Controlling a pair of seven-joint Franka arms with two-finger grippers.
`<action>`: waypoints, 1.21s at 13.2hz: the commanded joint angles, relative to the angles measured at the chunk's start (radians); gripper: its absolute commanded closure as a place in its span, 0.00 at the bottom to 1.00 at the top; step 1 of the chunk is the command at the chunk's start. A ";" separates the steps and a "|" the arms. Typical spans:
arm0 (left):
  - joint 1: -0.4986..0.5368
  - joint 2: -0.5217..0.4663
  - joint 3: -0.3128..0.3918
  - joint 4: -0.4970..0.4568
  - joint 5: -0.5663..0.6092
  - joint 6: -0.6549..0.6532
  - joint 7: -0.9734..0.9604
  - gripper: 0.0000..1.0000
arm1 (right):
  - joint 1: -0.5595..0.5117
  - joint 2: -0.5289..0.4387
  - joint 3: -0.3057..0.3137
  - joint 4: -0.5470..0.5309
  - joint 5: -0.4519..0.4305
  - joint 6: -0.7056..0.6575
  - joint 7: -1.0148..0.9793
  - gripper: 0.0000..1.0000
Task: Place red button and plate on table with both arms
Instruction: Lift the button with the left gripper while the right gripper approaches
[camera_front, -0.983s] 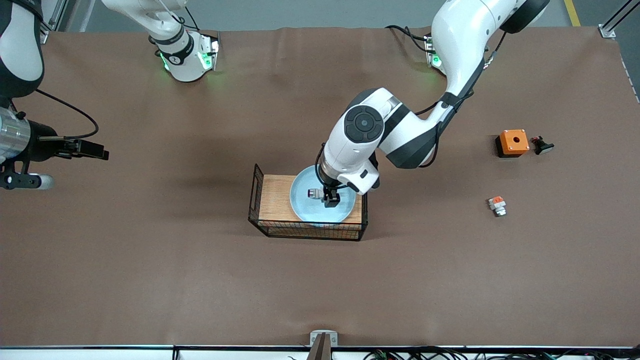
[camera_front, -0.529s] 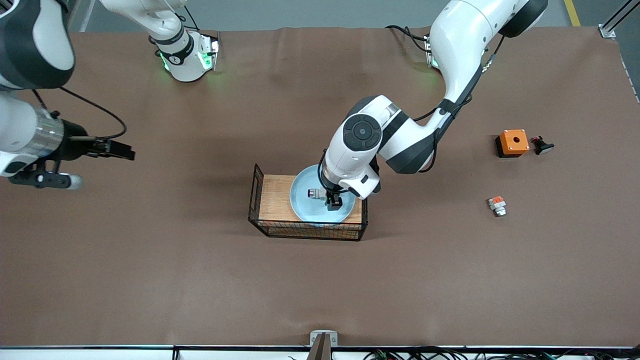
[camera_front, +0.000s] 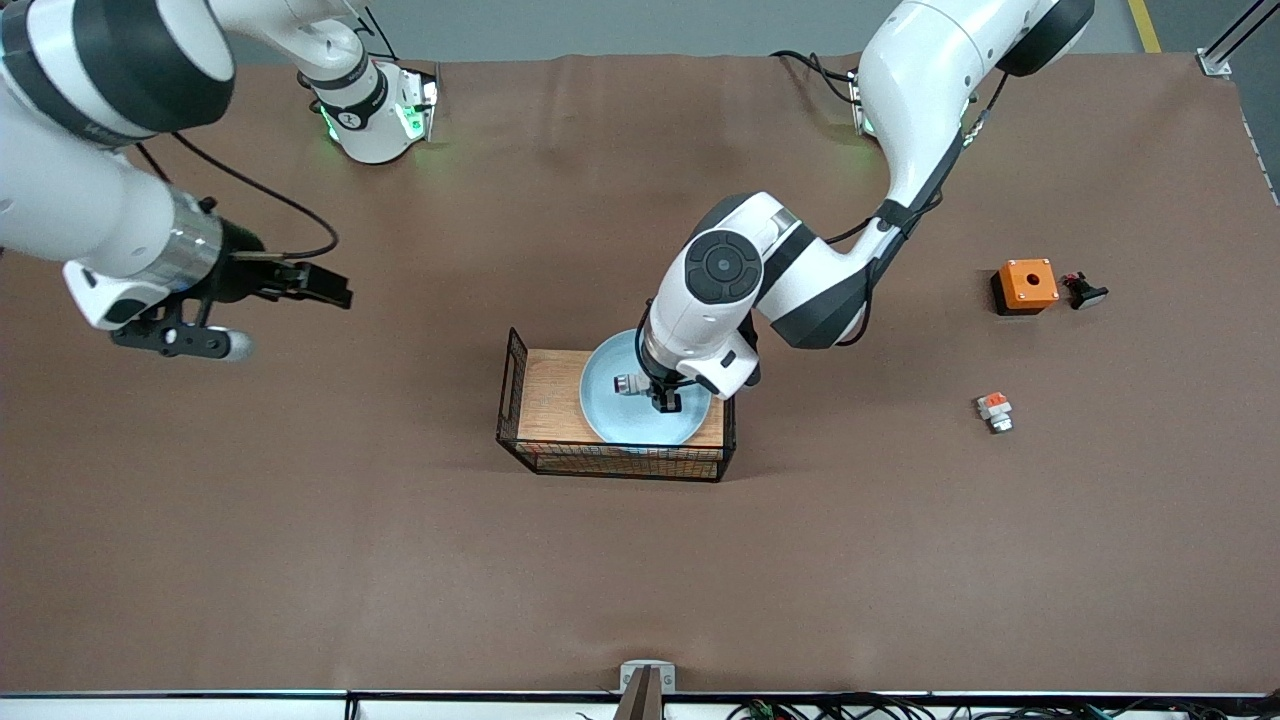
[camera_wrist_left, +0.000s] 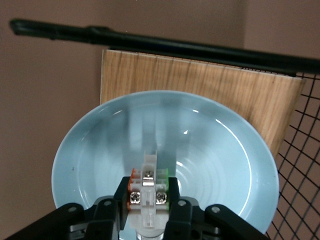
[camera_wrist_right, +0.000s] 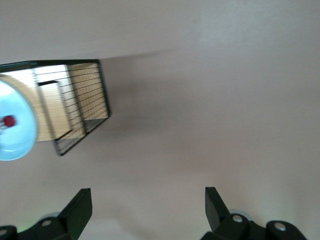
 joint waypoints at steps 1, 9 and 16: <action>-0.015 0.006 0.005 0.024 0.024 -0.015 -0.014 0.87 | 0.051 -0.011 -0.009 0.004 0.059 0.039 0.094 0.00; 0.000 -0.115 -0.004 0.025 0.022 -0.026 -0.014 0.87 | 0.252 0.031 -0.009 0.004 0.067 0.204 0.379 0.00; 0.057 -0.253 -0.010 0.024 -0.057 -0.239 0.233 0.88 | 0.378 0.132 -0.009 0.005 0.063 0.378 0.501 0.00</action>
